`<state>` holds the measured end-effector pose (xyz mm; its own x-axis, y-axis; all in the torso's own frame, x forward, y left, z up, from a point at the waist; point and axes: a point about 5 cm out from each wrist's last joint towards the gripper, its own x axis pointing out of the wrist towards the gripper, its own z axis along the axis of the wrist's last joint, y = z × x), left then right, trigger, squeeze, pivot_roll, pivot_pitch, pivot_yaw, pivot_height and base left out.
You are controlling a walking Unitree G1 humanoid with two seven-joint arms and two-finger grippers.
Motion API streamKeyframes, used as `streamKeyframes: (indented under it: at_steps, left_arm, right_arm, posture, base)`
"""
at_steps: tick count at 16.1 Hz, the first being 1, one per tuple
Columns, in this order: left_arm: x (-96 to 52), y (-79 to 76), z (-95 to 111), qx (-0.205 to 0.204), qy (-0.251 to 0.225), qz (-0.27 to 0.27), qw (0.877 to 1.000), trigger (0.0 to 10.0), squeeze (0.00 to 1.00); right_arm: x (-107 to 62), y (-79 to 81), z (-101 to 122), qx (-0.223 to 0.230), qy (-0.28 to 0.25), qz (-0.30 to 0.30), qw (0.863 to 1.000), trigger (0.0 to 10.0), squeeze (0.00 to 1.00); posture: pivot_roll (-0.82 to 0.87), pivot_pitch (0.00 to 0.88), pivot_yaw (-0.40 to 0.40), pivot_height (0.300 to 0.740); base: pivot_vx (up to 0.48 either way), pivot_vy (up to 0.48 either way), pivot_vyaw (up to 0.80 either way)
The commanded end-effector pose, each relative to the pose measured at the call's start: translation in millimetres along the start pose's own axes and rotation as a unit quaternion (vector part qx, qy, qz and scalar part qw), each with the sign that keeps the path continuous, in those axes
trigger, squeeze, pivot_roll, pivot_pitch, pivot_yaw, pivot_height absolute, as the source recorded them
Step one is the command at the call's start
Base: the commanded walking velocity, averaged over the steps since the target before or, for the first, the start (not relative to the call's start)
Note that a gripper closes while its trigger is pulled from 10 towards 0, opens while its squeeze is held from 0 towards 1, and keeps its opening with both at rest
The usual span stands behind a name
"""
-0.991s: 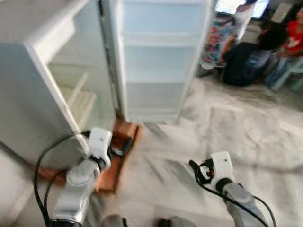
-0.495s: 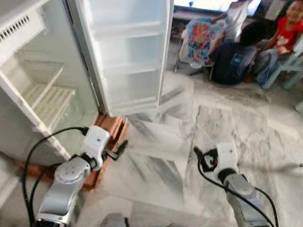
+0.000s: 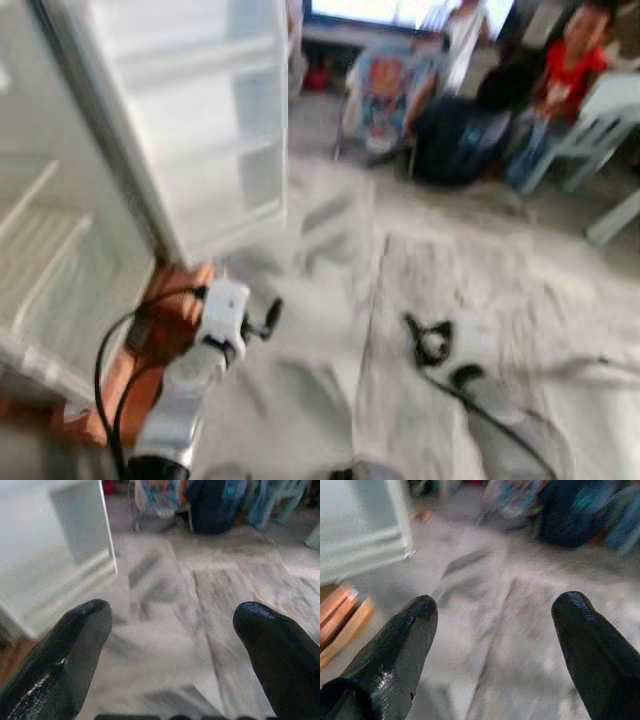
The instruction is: Restocking fridge
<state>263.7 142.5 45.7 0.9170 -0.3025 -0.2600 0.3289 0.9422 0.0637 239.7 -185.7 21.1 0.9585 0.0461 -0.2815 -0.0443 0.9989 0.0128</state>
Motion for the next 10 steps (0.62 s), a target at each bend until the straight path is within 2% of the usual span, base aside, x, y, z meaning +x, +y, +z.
streamKeyframes:
  at_steps: [1, 2, 3, 4, 5, 7, 10]
  left_arm:
    - [-2.3, 17.2, 5, 0.014, -0.008, 0.028, 0.999, 10.0, 0.00]
    - [-1.9, 24.7, 8, 0.015, -0.011, 0.041, 0.999, 10.0, 0.00]
    - [-2.0, 28.4, 11, 0.029, -0.017, 0.047, 0.998, 10.0, 0.00]
    - [-2.0, 30.3, 17, 0.035, -0.028, 0.050, 0.998, 10.0, 0.00]
    - [-2.4, 31.3, 19, 0.027, -0.033, 0.056, 0.998, 10.0, 0.00]
    - [-3.0, 29.0, 15, 0.022, -0.030, 0.054, 0.998, 10.0, 0.00]
    - [-4.8, 13.5, 4, 0.010, -0.018, 0.034, 0.999, 10.0, 0.00]
  right_arm:
    - [4.8, 3.8, 10, 0.000, -0.022, -0.004, 1.000, 10.0, 0.00]
    - [6.8, -2.5, 15, -0.021, -0.028, -0.033, 0.999, 10.0, 0.00]
    - [6.5, -6.6, 18, -0.010, -0.035, -0.041, 0.999, 10.0, 0.00]
    - [4.7, -7.6, 23, -0.007, -0.047, -0.027, 0.999, 10.0, 0.00]
    - [3.2, -7.6, 25, -0.024, -0.056, -0.033, 0.998, 10.0, 0.00]
    - [1.4, -7.7, 23, -0.033, -0.060, -0.047, 0.997, 10.0, 0.00]
    - [-2.6, -7.7, 27, -0.007, -0.075, -0.034, 0.997, 10.0, 0.00]
  posture:
    - [0.06, 0.045, -0.074, 0.740]
    - [0.06, 0.051, -0.068, 0.740]
    - [0.07, 0.053, -0.061, 0.740]
    - [0.07, 0.054, -0.050, 0.740]
    - [0.06, 0.054, -0.048, 0.740]
    - [0.04, 0.038, -0.047, 0.740]
    - [0.04, 0.006, -0.040, 0.740]
  base:
    - [0.439, 0.000, 0.00]
    - [0.439, 0.000, 0.00]
    - [0.439, 0.000, 0.00]
    - [0.439, 0.000, 0.00]
    - [0.439, 0.000, 0.00]
    - [0.439, 0.000, 0.00]
    - [0.434, 0.000, 0.00]
